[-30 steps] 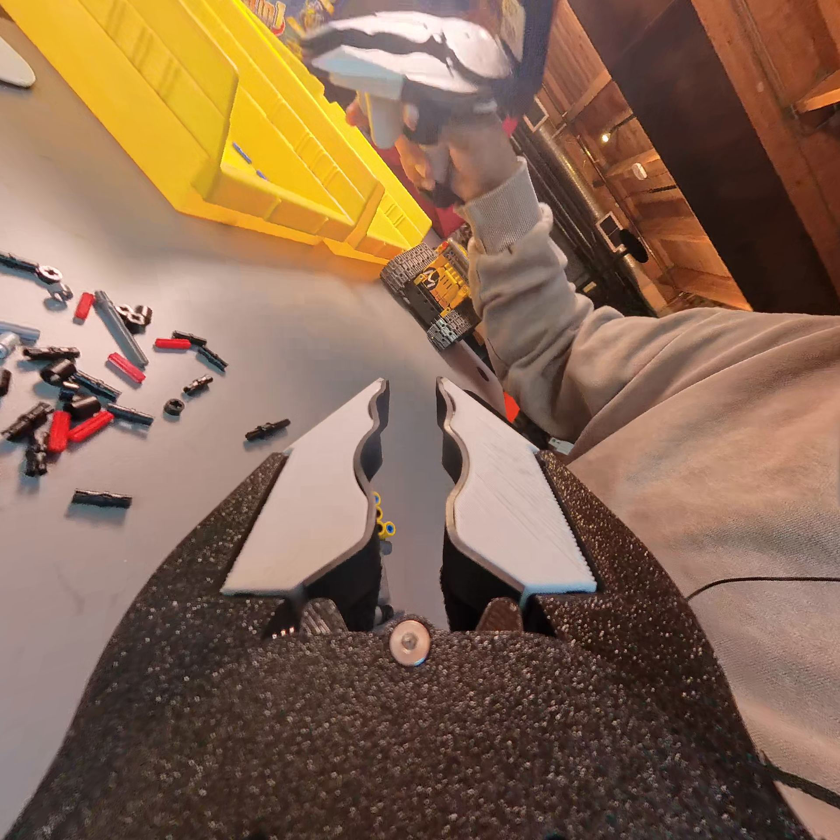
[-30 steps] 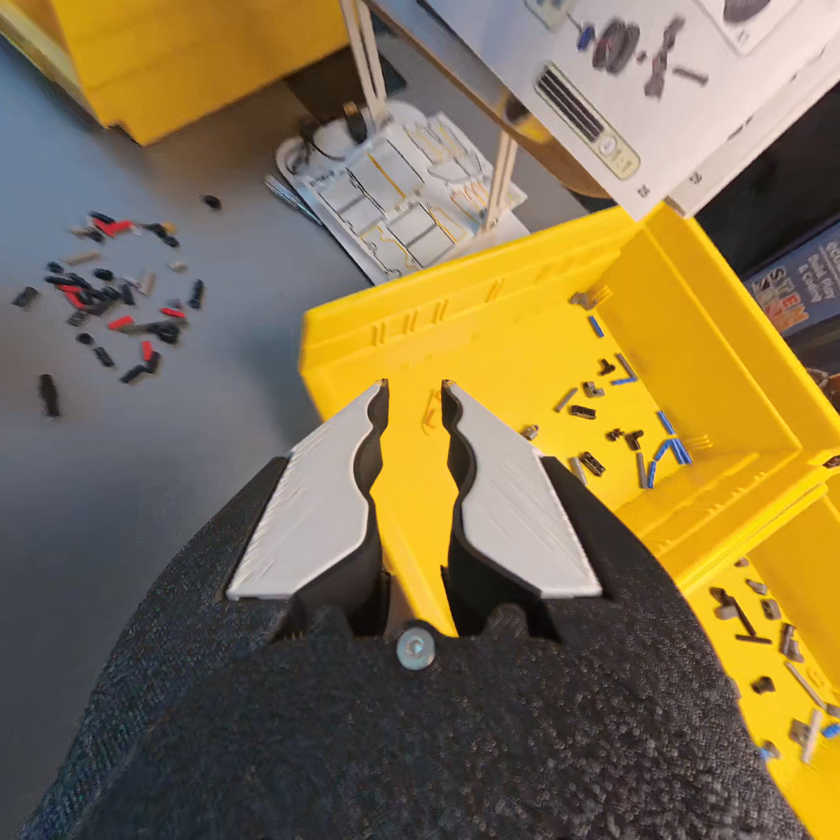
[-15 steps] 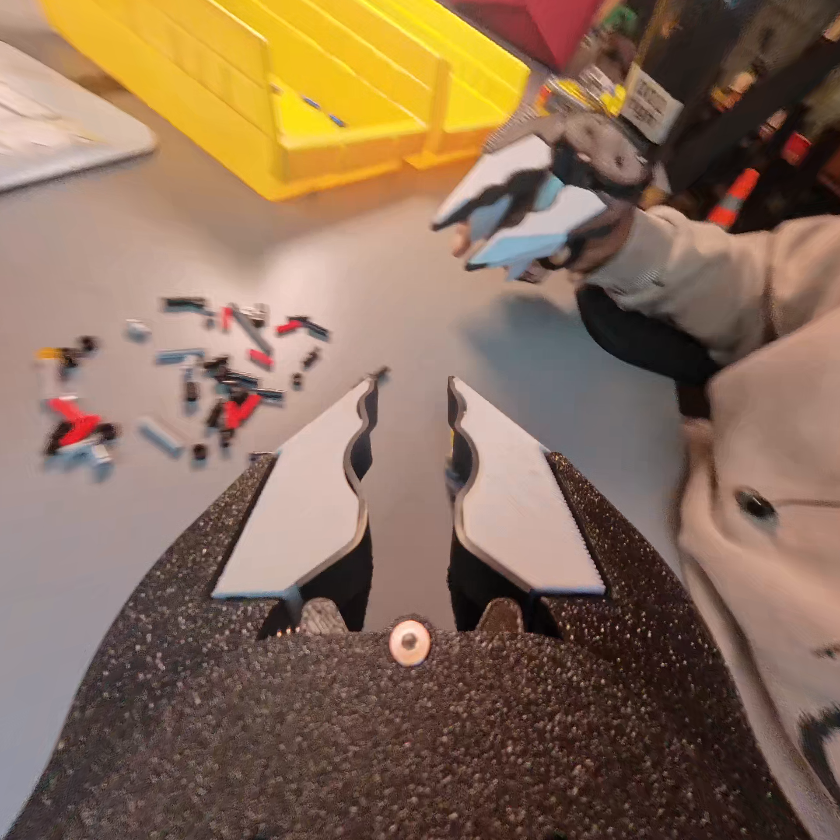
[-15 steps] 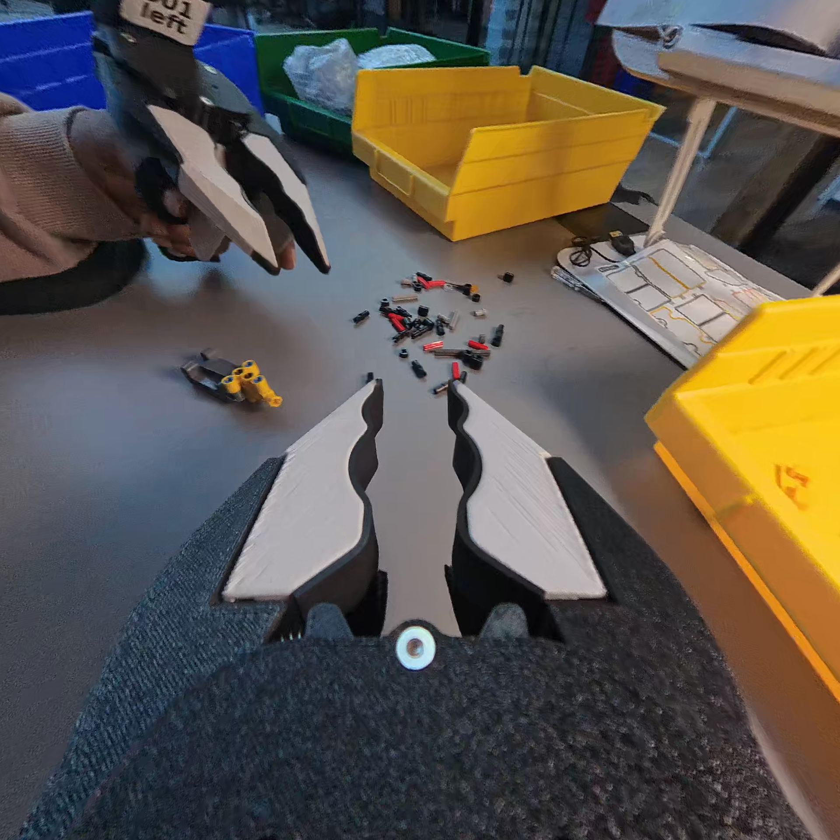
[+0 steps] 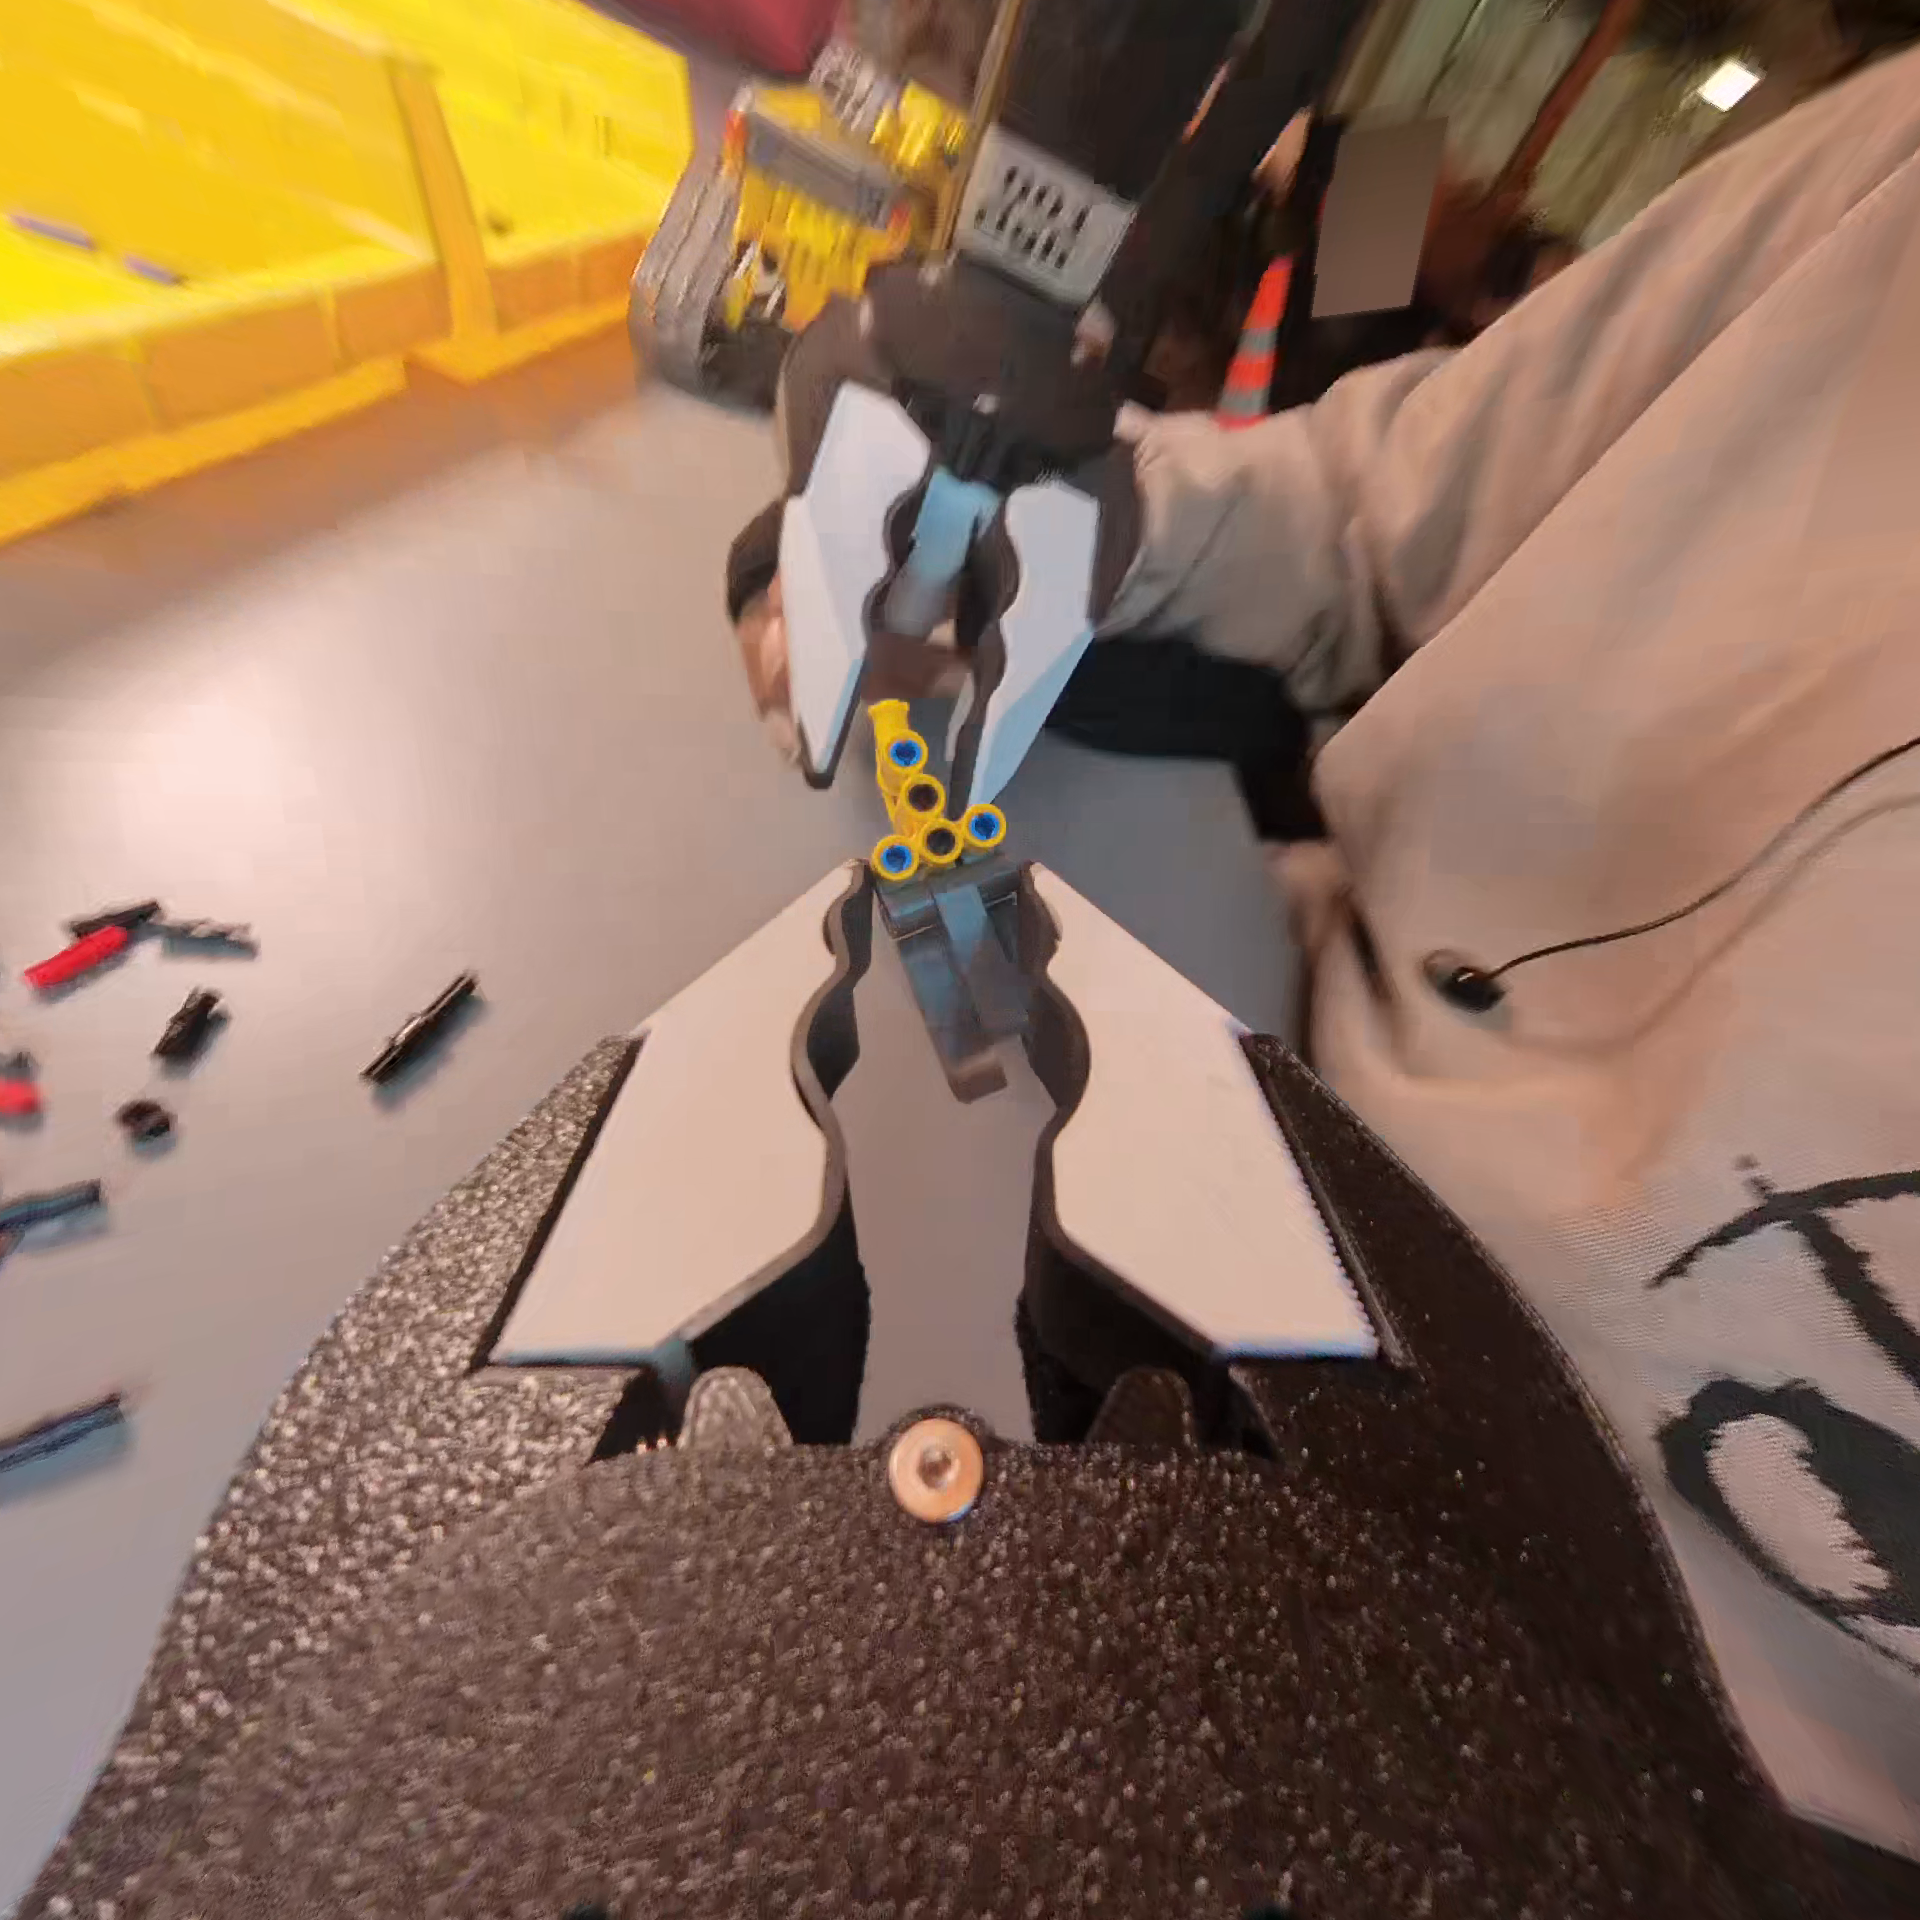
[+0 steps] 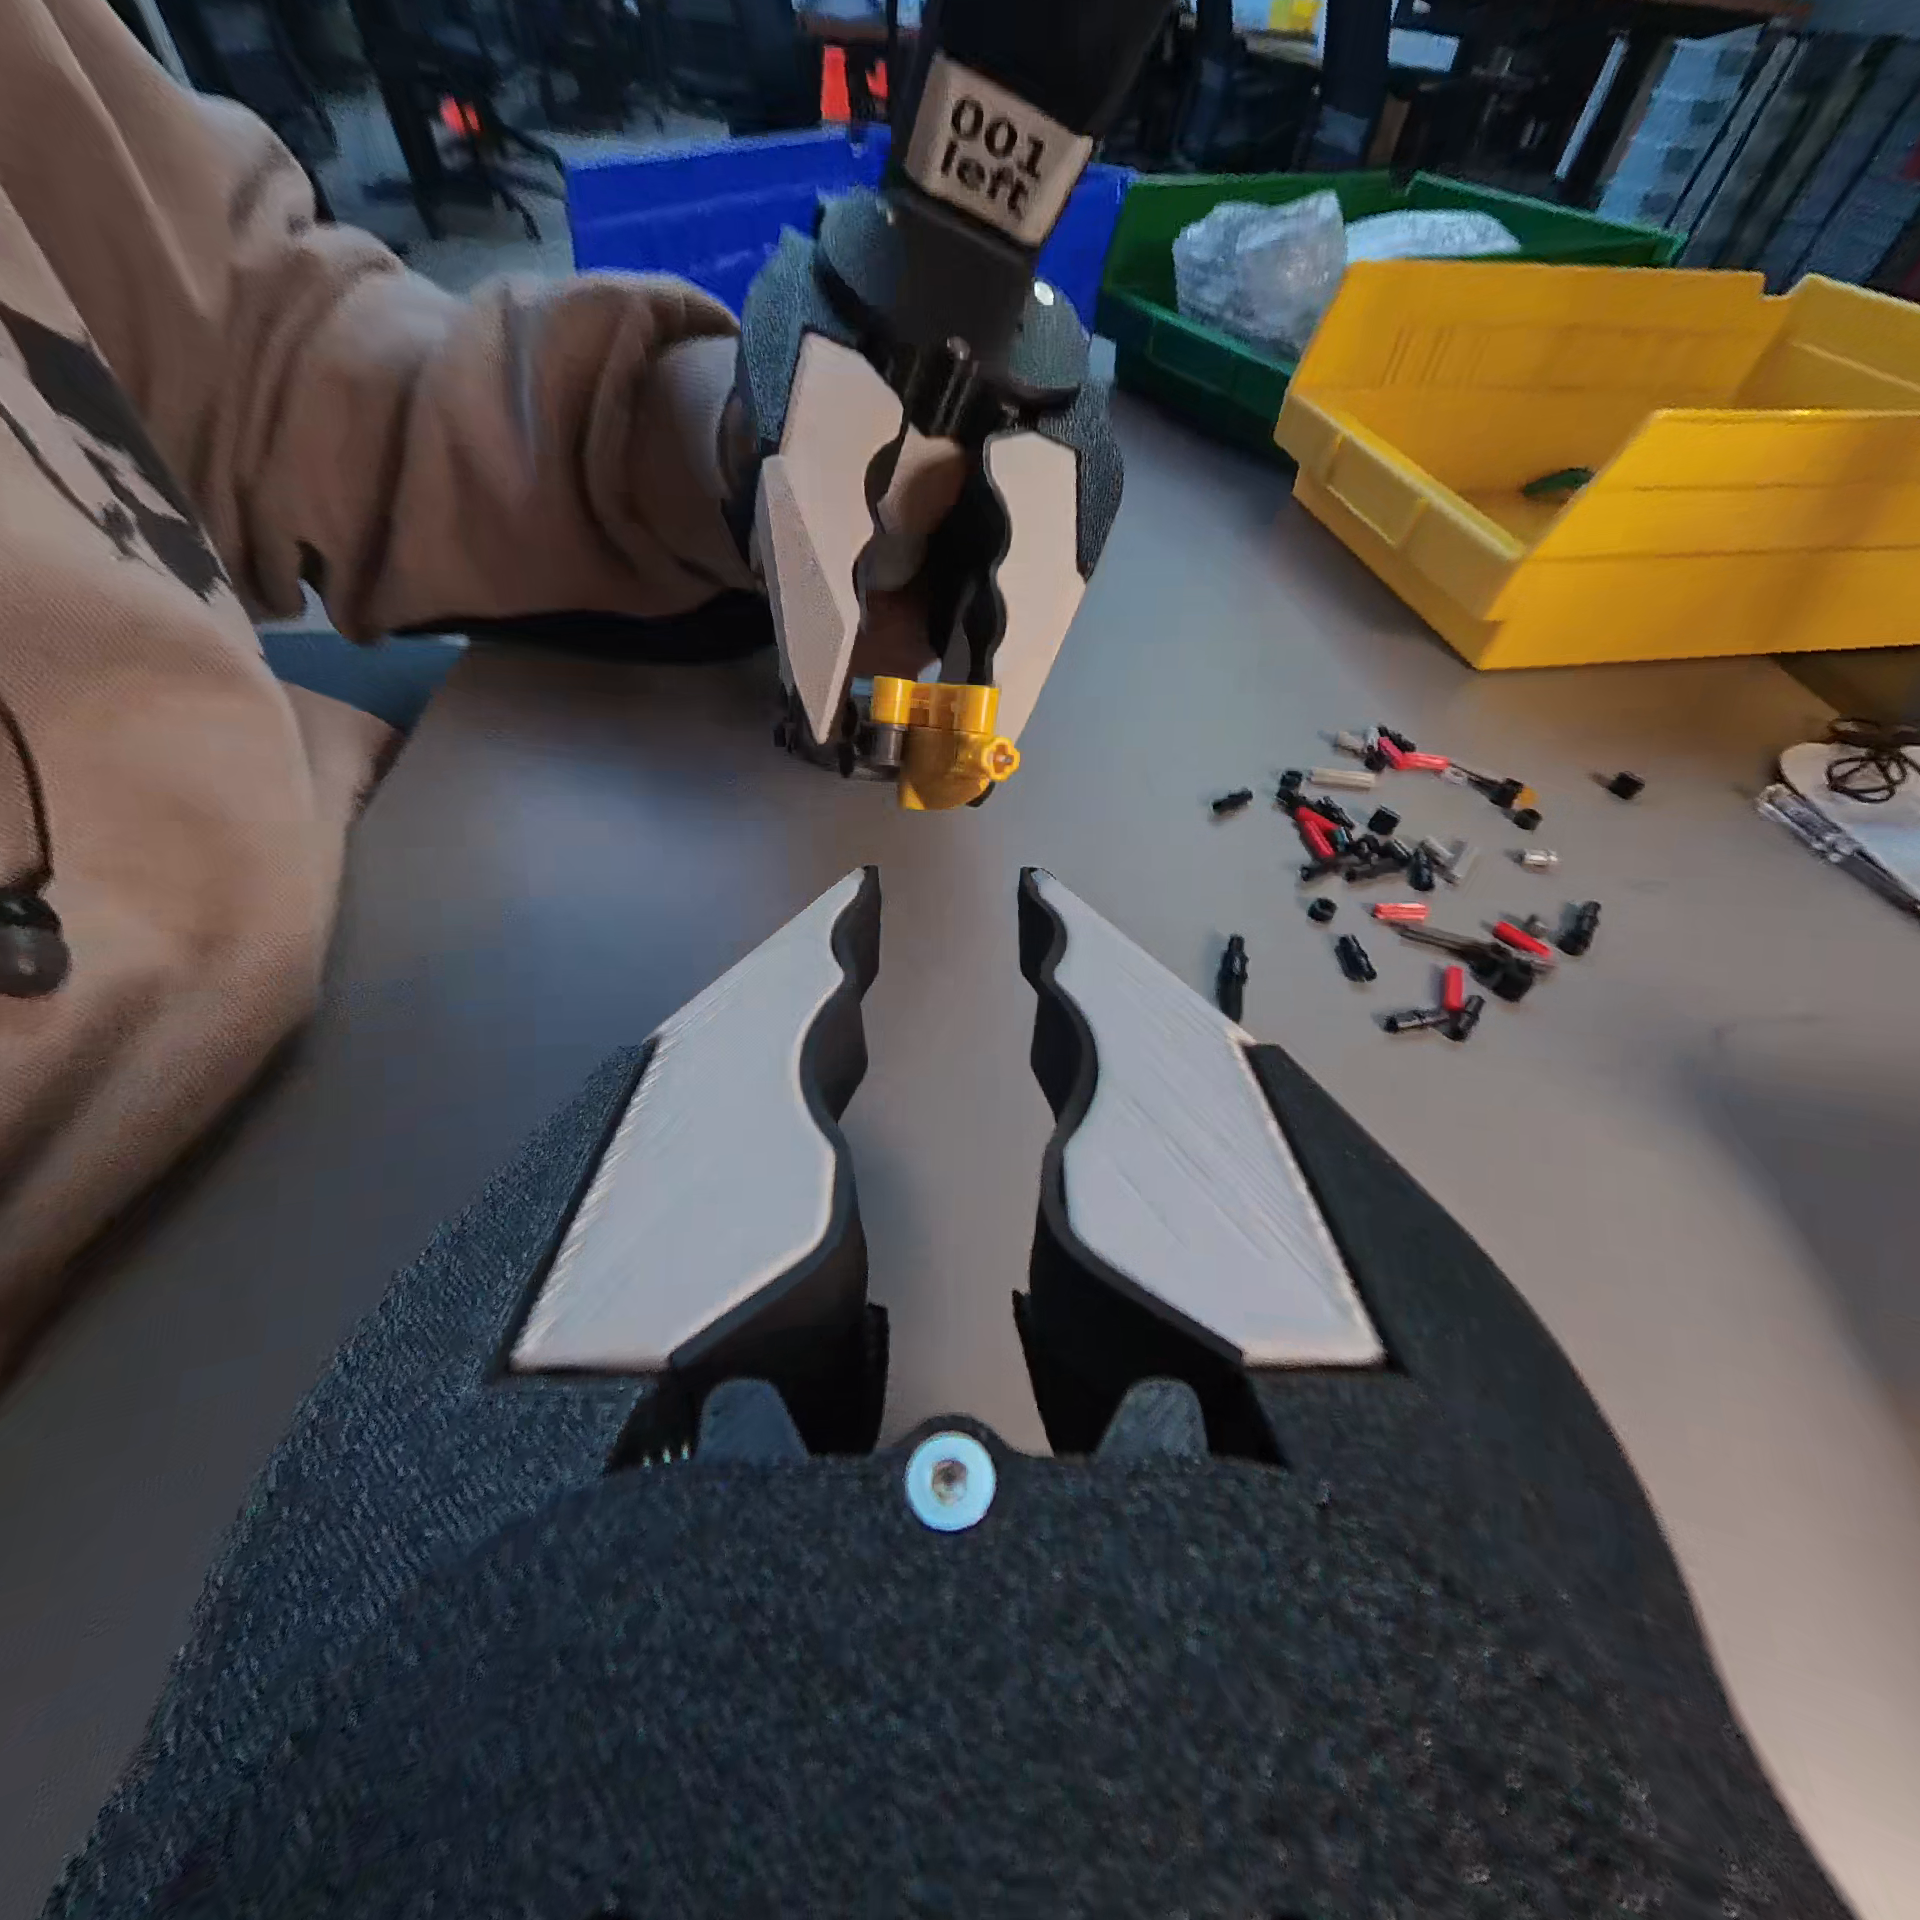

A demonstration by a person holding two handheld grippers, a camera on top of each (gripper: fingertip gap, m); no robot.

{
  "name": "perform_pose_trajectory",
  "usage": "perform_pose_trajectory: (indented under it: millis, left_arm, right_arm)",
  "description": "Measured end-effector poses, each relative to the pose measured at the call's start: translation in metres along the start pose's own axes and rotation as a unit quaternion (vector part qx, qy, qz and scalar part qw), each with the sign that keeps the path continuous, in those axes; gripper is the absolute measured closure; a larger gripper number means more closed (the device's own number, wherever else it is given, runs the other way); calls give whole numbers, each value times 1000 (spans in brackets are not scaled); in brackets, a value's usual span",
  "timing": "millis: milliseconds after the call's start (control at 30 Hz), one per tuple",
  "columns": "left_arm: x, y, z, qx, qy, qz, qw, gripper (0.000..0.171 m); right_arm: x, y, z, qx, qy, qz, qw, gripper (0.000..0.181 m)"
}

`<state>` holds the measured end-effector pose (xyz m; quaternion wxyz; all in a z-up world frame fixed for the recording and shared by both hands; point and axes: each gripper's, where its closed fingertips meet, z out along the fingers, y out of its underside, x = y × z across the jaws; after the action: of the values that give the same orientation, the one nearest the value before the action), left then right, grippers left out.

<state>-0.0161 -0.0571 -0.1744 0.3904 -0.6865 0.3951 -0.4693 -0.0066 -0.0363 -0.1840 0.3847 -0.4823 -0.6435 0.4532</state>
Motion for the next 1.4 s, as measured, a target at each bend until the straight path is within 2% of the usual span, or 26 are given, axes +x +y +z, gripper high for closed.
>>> perform_pose_trajectory:
  millis: [133, 200, 267, 500, 700, 833, 967, 1033, 1133, 1267, 1400]
  left_arm:
    - [20, -17, 0, 59, 69, -25, 996, 144]
    - [25, -21, 1, 72, 89, -36, 993, 144]
    - [29, -22, 2, 75, 99, -36, 992, 144]
    - [33, -31, -1, 96, 108, -43, 989, 144]
    - [16, -27, -1, 87, 44, -33, 995, 145]
    - [6, -24, 6, 81, 12, -41, 996, 134]
    - [0, -28, 5, 101, 37, -122, 987, 141]
    - [-2, -30, 3, 115, 52, -154, 980, 143]
    - [0, -33, 1, 128, 64, -164, 976, 143]
    - [-1, -37, -2, 144, 72, -183, 970, 144]
    - [-2, -36, 1, 142, 64, -180, 971, 144]
  right_arm:
    - [-9, -44, -5, 112, -42, 95, 988, 157]
    - [-14, -55, -6, 136, -69, 132, 979, 163]
    - [-13, -56, -6, 144, -68, 140, 977, 175]
    - [-19, -60, -15, 159, -126, 181, 962, 177]
    - [-5, -52, -15, 147, -120, 246, 950, 177]
    - [9, -45, -10, 149, -118, 368, 910, 177]
    - [13, -42, -10, 172, -161, 461, 855, 177]
    - [15, -44, -10, 186, -176, 483, 837, 177]
    - [14, -47, -9, 196, -178, 468, 843, 176]
    - [11, -41, -4, 169, -140, 393, 893, 165]
    - [9, -45, -3, 172, -124, 363, 907, 175]
